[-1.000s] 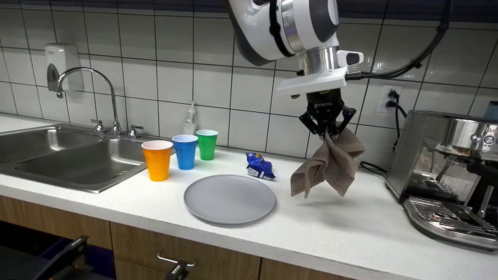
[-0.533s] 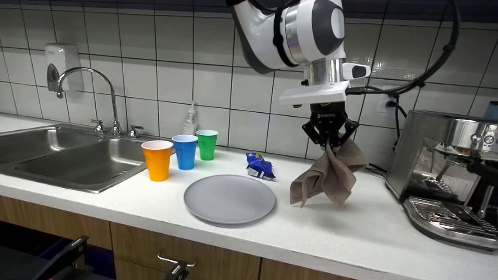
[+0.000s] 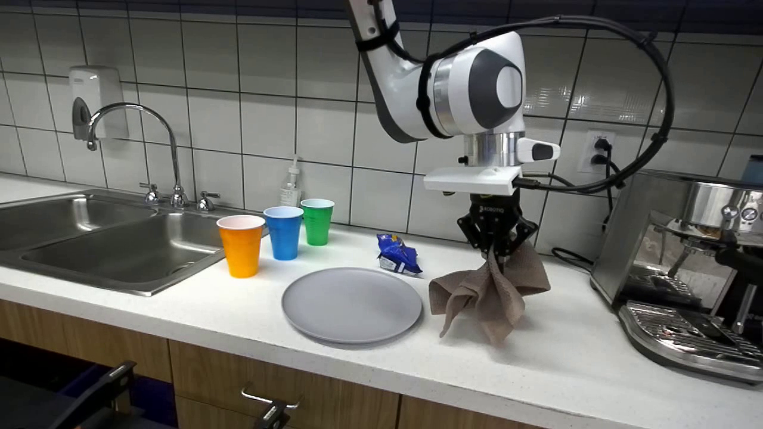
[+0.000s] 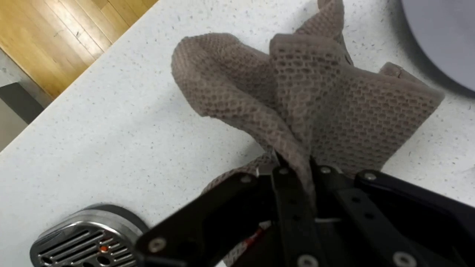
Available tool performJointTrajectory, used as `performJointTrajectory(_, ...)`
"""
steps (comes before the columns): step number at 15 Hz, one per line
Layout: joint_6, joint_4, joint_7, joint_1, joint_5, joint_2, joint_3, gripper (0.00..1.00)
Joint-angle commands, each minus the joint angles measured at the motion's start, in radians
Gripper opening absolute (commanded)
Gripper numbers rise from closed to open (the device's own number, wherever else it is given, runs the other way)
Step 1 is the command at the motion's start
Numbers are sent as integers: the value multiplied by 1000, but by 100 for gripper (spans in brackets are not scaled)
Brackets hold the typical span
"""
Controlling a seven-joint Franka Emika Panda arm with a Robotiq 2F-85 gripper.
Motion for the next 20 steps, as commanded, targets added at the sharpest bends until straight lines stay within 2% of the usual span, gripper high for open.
performJointTrajectory(1, -36, 78, -9, -40, 43, 78, 26, 2)
performJointTrajectory(7, -44, 117, 8, -50, 53, 146, 16, 2)
performJointTrajectory(8, -50, 120, 6, -51, 52, 148, 17, 30)
performJointTrajectory(10, -55, 116, 29, -32, 27, 137, -4, 40)
performJointTrajectory(14, -61, 106, 47, -5, -3, 93, -22, 69)
performJointTrajectory(17, -56, 85, 36, -1, -4, 50, -12, 93)
performJointTrajectory(18, -58, 80, 33, 3, -4, 35, -9, 99)
performJointTrajectory(20, -60, 66, 24, 14, -12, 2, -1, 100)
